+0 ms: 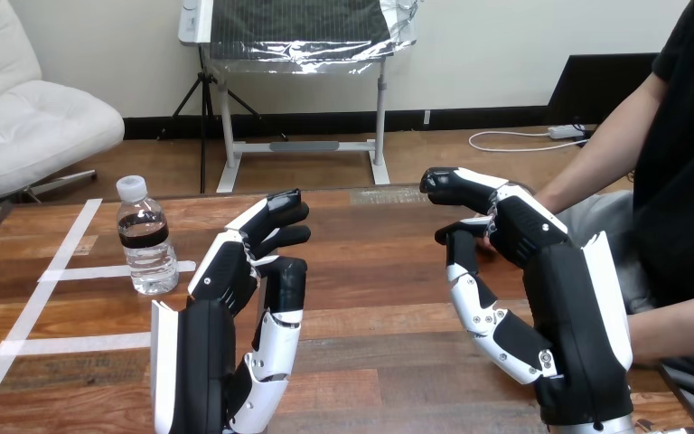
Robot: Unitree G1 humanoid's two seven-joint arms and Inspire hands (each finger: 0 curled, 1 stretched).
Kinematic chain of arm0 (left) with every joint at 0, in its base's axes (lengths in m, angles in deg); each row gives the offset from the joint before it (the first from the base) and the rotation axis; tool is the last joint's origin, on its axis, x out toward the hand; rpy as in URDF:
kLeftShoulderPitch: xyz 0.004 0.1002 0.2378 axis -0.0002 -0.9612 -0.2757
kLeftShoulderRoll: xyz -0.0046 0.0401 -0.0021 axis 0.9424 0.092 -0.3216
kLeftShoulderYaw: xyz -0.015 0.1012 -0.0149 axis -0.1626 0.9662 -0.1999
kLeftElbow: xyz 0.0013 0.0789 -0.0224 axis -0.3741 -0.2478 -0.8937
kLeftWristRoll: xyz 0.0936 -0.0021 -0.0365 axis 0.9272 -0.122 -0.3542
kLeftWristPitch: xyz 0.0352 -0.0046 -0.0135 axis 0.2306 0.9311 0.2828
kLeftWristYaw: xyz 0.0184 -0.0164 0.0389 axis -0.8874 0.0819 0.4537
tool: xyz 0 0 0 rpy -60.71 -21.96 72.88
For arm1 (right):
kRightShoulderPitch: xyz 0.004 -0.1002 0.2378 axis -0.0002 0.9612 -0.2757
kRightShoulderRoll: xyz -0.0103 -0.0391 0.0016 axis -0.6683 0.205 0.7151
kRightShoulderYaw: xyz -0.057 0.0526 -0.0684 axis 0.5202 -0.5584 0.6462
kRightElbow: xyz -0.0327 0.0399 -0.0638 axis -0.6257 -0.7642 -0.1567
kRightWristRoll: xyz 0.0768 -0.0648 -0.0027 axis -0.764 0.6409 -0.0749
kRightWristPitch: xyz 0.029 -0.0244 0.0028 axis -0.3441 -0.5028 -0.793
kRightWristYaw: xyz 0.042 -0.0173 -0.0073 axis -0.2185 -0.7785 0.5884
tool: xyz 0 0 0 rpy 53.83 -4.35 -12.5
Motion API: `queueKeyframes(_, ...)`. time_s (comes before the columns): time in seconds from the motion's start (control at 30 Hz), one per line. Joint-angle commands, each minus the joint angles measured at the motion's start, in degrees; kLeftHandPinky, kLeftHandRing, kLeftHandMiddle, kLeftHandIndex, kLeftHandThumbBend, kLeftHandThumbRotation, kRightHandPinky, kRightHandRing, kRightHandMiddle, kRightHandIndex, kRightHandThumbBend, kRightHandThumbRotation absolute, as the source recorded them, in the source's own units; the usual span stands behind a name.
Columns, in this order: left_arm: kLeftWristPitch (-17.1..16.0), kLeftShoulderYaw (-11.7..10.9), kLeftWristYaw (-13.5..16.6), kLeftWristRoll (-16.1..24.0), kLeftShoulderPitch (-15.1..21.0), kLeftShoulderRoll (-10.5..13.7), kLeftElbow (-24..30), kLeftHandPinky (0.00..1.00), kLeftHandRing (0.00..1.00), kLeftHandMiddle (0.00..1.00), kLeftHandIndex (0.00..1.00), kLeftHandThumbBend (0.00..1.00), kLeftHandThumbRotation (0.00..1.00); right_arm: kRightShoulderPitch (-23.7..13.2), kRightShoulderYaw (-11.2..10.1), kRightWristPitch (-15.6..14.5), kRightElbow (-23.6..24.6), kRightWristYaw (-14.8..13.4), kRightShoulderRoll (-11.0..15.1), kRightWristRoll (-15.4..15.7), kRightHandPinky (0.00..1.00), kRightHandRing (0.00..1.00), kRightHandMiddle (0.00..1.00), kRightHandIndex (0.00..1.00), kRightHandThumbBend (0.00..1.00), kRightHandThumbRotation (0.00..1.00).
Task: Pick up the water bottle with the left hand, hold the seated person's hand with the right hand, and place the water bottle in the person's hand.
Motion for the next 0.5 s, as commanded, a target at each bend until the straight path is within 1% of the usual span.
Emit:
queueKeyframes(0.0,-1.1,-0.1,0.4,0.1,0.9,-5.5,1.4,0.59,0.71,0.75,0.75,0.33,0.78,-2.3,-0.5,0.5,0.9,0.1,-0.6,-0.5,0.57,0.74,0.78,0.71,0.05,0.00)
queueKeyframes(0.13,-0.9,-0.1,0.4,0.2,0.8,-5.6,1.6,0.59,0.71,0.75,0.75,0.33,0.78,-2.3,-0.6,0.2,1.0,-0.1,-0.6,0.0,0.57,0.74,0.78,0.71,0.05,0.00)
queueKeyframes(0.33,-0.9,0.0,0.0,-0.8,0.8,-5.4,2.1,0.59,0.71,0.75,0.75,0.32,0.78,-2.3,-0.6,-0.1,1.2,0.1,-0.6,-0.1,0.57,0.74,0.77,0.71,0.05,0.00)
queueKeyframes(0.47,0.1,-0.6,0.0,0.2,0.5,-5.2,3.3,0.60,0.71,0.75,0.75,0.32,0.77,-2.4,-0.6,-0.1,1.2,0.0,-0.6,0.1,0.57,0.74,0.77,0.71,0.05,0.00)
